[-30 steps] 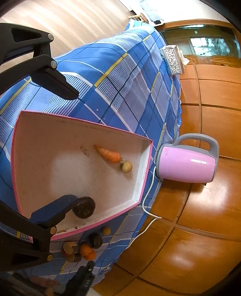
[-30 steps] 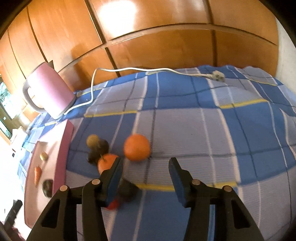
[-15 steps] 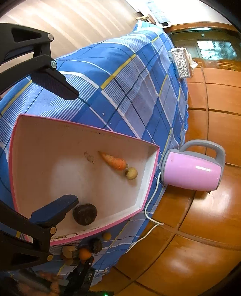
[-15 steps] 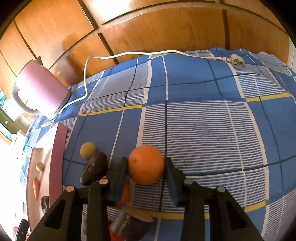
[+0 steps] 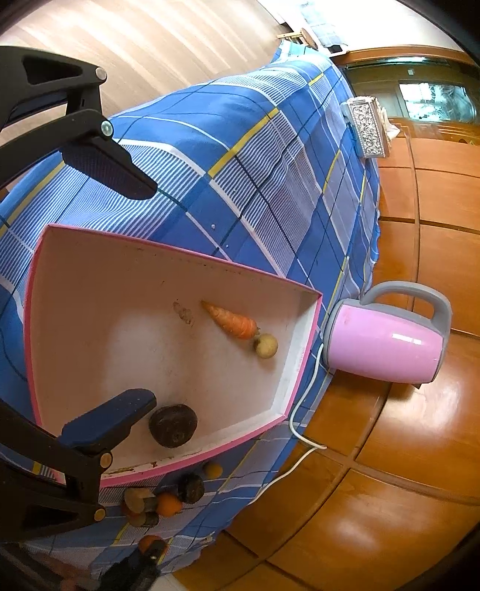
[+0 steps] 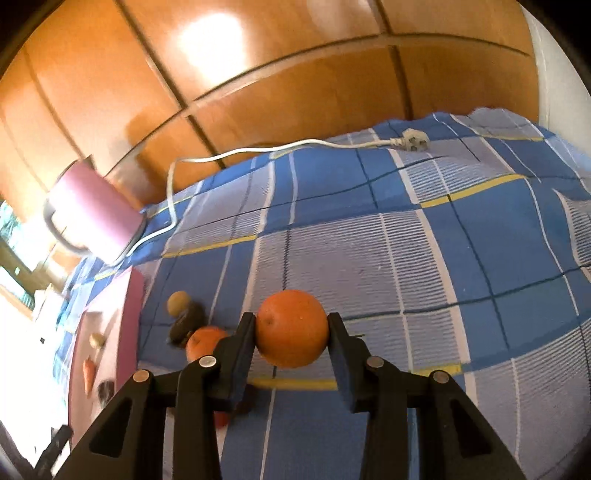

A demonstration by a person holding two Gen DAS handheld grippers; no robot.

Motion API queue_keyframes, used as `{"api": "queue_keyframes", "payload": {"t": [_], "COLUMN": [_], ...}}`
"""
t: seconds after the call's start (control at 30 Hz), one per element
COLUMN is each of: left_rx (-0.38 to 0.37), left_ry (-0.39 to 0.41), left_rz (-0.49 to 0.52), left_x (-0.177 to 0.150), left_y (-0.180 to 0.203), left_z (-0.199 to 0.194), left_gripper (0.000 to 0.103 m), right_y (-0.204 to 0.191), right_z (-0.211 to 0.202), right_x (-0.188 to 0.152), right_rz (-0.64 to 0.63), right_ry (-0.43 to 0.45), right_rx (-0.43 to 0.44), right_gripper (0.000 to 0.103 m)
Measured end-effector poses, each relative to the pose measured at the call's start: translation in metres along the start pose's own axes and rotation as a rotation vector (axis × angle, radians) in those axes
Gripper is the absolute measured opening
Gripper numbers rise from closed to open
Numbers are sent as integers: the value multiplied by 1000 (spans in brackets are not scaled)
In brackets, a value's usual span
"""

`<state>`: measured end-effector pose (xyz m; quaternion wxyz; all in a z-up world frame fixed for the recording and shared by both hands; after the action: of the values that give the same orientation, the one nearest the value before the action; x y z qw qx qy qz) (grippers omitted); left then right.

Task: Organize fruits
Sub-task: 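Carry the orange with the right gripper into the tray and release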

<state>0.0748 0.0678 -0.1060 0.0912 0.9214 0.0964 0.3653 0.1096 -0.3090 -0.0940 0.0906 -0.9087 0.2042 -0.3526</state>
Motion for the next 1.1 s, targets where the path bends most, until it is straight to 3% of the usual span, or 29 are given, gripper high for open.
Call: {"api": "queue_keyframes", "payload": {"t": [0.53,1.1], "left_rx": [3,24], "left_ry": [6,15], "left_rz": [4,-29], "left_x": [0,4], "left_y": [2,-9], "left_z": [-3,-3], "left_gripper": [103,103], "right_y": [-12,-143], "right_z": [-26,-27], "right_x": [-75,-90], "right_rz": [-105,-409], "right_ry": [-74,-109], "right_rx": [69,292], "right_gripper": [39,39]}}
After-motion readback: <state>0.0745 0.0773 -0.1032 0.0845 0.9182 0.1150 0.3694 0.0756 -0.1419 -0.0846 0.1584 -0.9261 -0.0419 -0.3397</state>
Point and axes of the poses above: each gripper's, at about its wrist camera, not at the fingertips, and z roughly the way its jaws point, y to its right, x to its top, the point moved 9 cm from there along z, roughly the way its jaws point, and after that the axes turned 4 degrees about -x, right-handed, at the moved point
